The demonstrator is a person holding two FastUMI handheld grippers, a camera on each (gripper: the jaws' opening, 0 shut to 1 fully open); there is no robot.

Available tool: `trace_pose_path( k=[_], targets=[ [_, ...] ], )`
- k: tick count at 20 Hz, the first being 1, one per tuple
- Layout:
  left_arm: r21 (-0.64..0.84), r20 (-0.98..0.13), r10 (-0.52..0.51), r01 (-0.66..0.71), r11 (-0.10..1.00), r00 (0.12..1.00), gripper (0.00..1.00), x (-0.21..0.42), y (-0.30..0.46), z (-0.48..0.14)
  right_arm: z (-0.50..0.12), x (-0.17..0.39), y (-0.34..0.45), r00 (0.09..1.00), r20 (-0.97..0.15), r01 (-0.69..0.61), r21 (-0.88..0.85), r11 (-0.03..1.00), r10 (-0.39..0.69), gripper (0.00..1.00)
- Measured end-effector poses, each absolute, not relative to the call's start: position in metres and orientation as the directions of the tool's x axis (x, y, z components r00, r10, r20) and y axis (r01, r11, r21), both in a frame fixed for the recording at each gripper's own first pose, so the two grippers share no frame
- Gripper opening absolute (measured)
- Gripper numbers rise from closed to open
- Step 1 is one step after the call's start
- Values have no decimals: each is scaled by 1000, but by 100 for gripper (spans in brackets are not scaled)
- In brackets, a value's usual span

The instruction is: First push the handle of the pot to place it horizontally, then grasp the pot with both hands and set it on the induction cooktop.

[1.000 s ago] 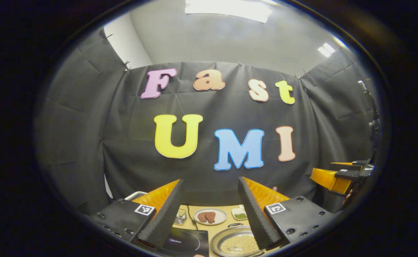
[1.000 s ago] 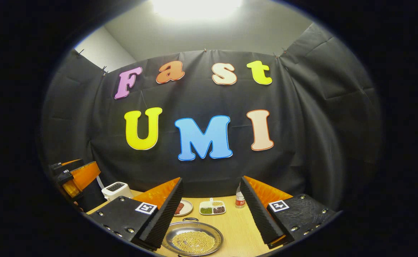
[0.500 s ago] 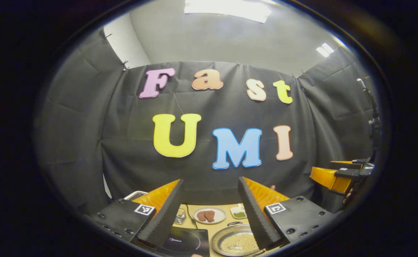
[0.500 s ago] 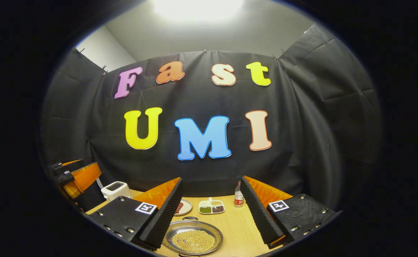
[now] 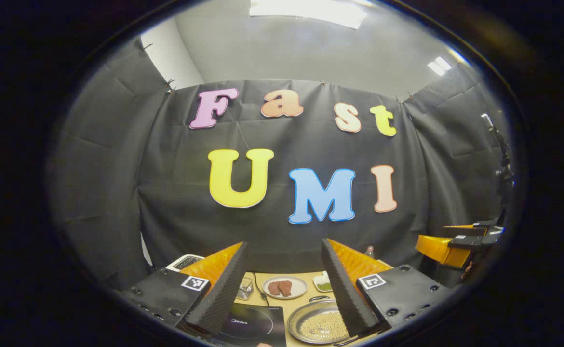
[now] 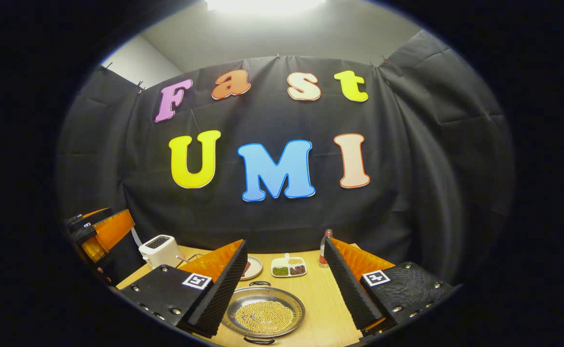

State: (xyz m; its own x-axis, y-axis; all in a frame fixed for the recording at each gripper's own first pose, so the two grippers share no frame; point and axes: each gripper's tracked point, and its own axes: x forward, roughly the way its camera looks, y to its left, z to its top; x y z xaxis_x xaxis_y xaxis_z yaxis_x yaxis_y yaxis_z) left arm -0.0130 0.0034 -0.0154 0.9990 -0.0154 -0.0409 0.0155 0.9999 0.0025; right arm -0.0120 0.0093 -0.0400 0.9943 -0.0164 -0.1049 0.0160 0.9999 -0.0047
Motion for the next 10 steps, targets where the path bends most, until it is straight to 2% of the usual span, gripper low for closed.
trace_pose_path(
  k=[3, 4, 5, 7, 8, 9, 10],
  targets=[
    [1, -56, -17, 17, 1000, 998, 95, -10, 8, -26, -61, -13, 12, 987, -158, 9, 5, 1000, -8, 95],
    [0, -58, -18, 18, 1000, 998, 99, -10, 8, -27, -69, -13, 13, 984, -179, 6, 7, 1000, -5, 90],
    [-4, -62, -21, 21, 1000, 998, 99, -9, 9, -32, -79, -13, 14, 979, -205, 5, 7, 1000, -4, 89],
    [-29, -67, -39, 37, 999, 997, 99, -10, 5, -37, -98, -14, 16, 966, -257, 3, 16, 1000, 1, 80],
    [-34, -70, -41, 38, 999, 997, 95, -10, 6, -38, -108, -14, 14, 959, -285, 13, 22, 1000, -6, 74],
    [-33, -75, -39, 37, 999, 996, 99, -10, 8, -42, -116, -15, 15, 951, -309, 18, 30, 999, -8, 62],
    [-30, -80, -38, 36, 999, 996, 98, -11, 9, -44, -125, -16, 17, 944, -331, 21, 34, 999, -8, 58]
  ],
)
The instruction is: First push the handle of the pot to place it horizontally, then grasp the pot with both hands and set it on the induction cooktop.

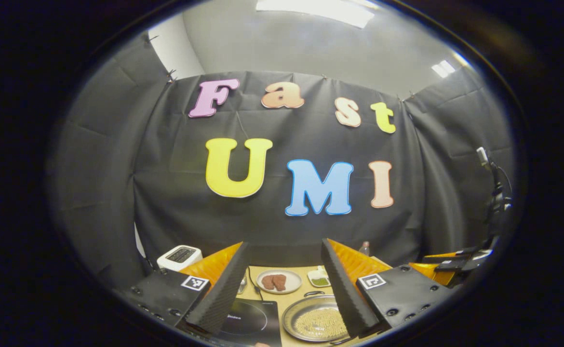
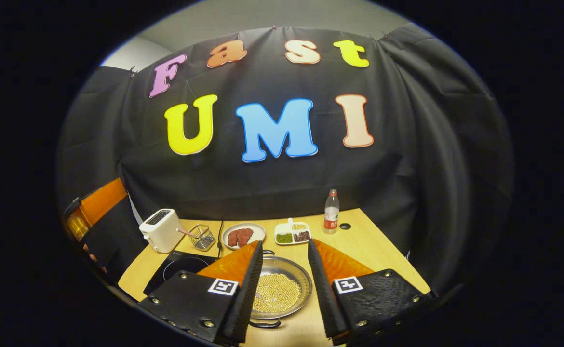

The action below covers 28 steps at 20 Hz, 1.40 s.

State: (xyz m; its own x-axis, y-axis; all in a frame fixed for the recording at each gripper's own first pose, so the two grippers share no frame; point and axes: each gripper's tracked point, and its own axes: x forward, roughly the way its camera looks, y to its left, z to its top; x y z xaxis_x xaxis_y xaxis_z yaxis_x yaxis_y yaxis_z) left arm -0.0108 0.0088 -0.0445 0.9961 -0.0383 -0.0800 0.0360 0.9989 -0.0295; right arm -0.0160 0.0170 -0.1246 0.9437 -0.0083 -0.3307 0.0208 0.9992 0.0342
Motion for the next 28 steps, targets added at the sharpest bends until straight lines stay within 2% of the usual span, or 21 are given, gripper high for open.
trace_pose_path(
  k=[1, 2, 4, 6, 8, 11, 16, 18, 21, 28],
  targets=[
    [-26, -85, -41, 39, 999, 996, 97, -12, 8, -46, -132, -17, 17, 935, -355, 29, 38, 999, -13, 54],
    [-21, -91, -43, 41, 999, 995, 99, -12, 7, -49, -141, -17, 21, 925, -381, 20, 50, 999, 1, 40],
    [-14, -101, -44, 43, 999, 994, 97, -13, 9, -53, -158, -22, 22, 899, -438, 21, 42, 999, 0, 39],
    [-13, -112, -46, 45, 999, 993, 95, -15, 11, -57, -174, -24, 24, 876, -483, 27, 34, 999, -7, 7],
    [-7, -120, -41, 41, 999, 992, 95, -18, 16, -61, -190, -26, 31, 848, -529, 10, 36, 999, 11, 8],
    [-4, -133, -31, 30, 1000, 991, 95, -22, 25, -66, -220, -34, 54, 784, -611, -67, 90, 994, 108, 8],
    [-6, -150, -2, 1, 1000, 989, 95, -30, 40, -73, -256, -50, 64, 693, -706, -86, 121, 989, 147, 10],
    [-6, -158, 10, -11, 1000, 987, 95, -33, 46, -77, -273, -57, 71, 647, -744, -105, 130, 986, 167, 3],
    [-8, -167, 33, -35, 999, 985, 95, -37, 56, -82, -303, -66, 83, 569, -799, -137, 141, 980, 195, 4],
    [8, -192, 82, -82, 997, 978, 95, -48, 75, -88, -348, -79, 108, 439, -863, -158, 200, 967, 250, 4]
  ],
)
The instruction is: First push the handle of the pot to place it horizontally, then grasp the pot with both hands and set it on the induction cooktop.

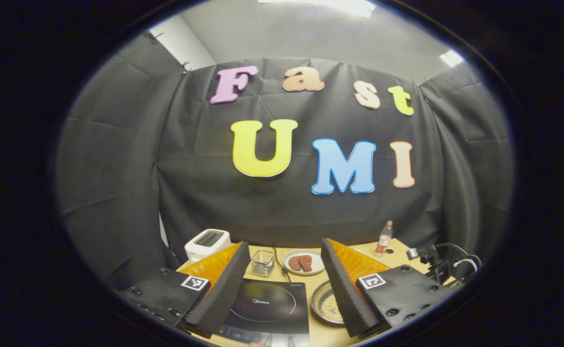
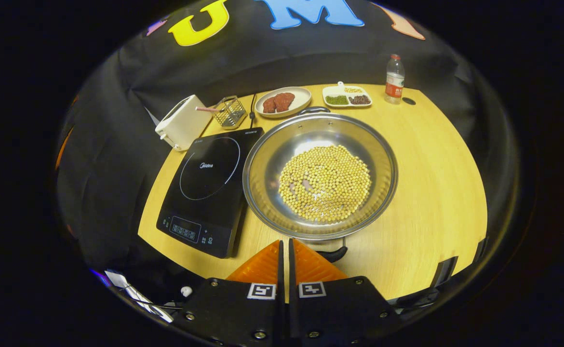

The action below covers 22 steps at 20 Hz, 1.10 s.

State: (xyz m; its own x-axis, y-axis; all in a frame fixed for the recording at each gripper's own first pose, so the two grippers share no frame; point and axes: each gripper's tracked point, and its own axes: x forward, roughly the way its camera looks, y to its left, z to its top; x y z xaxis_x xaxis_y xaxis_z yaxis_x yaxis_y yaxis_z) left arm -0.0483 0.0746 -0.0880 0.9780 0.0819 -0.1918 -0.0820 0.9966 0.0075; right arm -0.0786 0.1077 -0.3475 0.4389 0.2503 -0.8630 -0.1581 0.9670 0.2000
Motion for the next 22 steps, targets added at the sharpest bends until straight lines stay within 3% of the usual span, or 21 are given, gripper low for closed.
trace_pose_path(
  k=[10, 22],
  targets=[
    [29, -236, 137, -134, 991, 962, 95, -60, 103, -101, -402, -78, 127, 342, -903, -122, 232, 965, 260, 4],
    [15, -286, 26, -22, 1000, 958, 99, -42, 110, -130, -419, -71, 108, 387, -906, 49, 203, 978, 169, 1]
  ],
)
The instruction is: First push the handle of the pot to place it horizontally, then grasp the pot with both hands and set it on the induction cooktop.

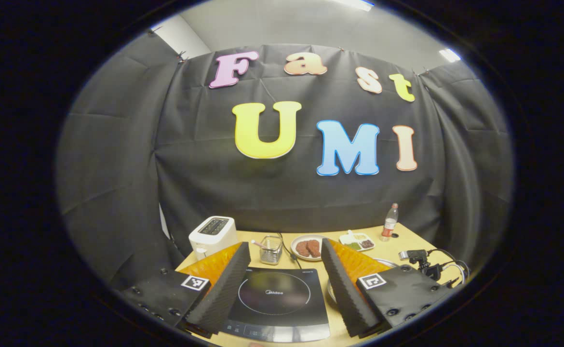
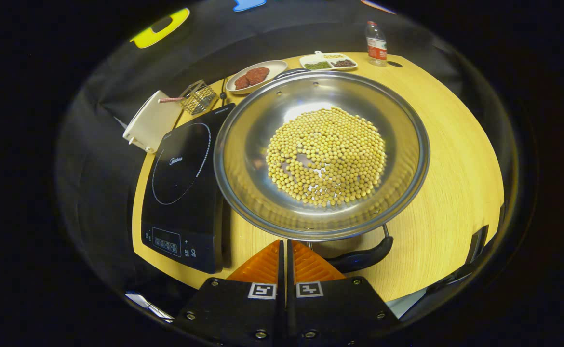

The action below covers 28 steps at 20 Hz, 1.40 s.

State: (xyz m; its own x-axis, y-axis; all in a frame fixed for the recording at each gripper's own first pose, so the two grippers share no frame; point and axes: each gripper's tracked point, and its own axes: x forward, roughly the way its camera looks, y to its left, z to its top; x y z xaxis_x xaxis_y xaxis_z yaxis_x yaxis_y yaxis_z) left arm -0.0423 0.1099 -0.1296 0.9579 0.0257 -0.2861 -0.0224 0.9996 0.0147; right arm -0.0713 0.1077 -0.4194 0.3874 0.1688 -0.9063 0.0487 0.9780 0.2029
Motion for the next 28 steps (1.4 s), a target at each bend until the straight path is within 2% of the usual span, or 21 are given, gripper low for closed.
trace_pose_path(
  k=[7, 9, 17, 18, 19, 20, 23, 28],
  targets=[
    [-27, -305, -44, 38, 999, 951, 99, -34, 99, -143, -415, -70, 74, 419, -904, 112, 145, 983, 86, 1],
    [-23, -298, -46, 41, 999, 954, 95, -32, 87, -140, -415, -70, 66, 424, -902, 107, 145, 984, 87, 1],
    [-57, -300, -31, 14, 998, 954, 99, -29, 18, -140, -413, -69, 32, 411, -904, 26, 143, 989, 120, 1],
    [-55, -290, -23, 7, 998, 957, 95, -27, 12, -135, -413, -69, 28, 409, -904, 15, 144, 989, 125, 1],
    [-54, -274, -18, 3, 999, 962, 95, -25, 6, -129, -412, -68, 23, 407, -904, 9, 144, 989, 128, 1],
    [-53, -259, -15, 1, 999, 966, 99, -24, 0, -122, -413, -68, 17, 404, -906, 5, 144, 990, 130, 1],
    [-39, -226, -3, -7, 999, 974, 95, -18, -11, -109, -413, -63, 0, 401, -907, 4, 141, 990, 127, 1],
    [-22, -195, 26, -31, 999, 981, 95, -8, -22, -95, -412, -54, -30, 403, -908, 11, 132, 991, 117, 1]
  ],
)
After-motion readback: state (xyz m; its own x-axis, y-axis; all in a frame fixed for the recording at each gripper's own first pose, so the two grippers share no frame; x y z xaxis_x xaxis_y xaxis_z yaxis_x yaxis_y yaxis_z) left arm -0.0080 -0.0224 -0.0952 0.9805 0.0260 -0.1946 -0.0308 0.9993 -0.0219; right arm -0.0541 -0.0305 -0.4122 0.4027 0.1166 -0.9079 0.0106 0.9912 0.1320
